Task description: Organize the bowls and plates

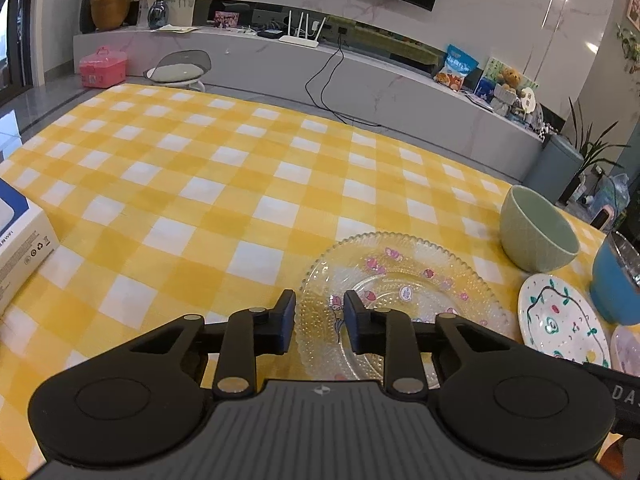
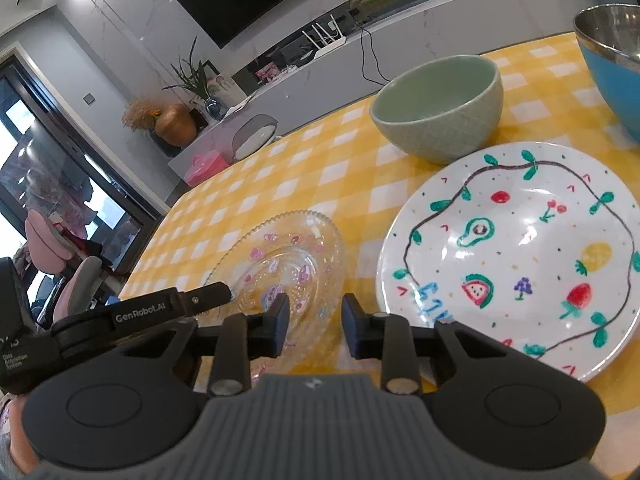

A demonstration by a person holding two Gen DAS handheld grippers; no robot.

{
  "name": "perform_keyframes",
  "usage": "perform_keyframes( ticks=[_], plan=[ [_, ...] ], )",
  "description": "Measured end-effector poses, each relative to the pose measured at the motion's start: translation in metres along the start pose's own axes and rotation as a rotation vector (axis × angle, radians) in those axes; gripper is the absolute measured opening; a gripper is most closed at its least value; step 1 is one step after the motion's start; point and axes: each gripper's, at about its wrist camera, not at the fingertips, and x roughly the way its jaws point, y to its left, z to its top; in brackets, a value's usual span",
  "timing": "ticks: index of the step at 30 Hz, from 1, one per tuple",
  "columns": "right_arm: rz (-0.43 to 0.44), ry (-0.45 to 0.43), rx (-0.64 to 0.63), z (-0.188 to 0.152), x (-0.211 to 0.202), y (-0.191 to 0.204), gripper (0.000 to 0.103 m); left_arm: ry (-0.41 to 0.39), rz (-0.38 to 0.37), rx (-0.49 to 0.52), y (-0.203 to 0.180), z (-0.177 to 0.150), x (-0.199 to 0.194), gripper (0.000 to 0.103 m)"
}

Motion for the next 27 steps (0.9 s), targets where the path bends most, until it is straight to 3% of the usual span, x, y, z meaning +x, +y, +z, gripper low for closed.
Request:
perform_keyframes(
  ticks=[5, 8, 27],
  plan=[
    [-0.014, -0.005, 0.034, 0.005, 0.005, -0.001, 0.023, -0.007, 0.008, -0.021, 0.001, -0.001, -0.001, 0.025],
    [-0.025, -0.002, 0.064, 0.007, 0.005, -0.006, 0.008, -0.004, 0.001, -0.067, 0.005, 0.0, -0.002, 0.021],
    [-0.02, 0.028, 0.073, 0.0, -0.05, -0.019, 0.006, 0.003, -0.031, -0.149, -0.018, -0.033, -0.05, 0.011]
  ],
)
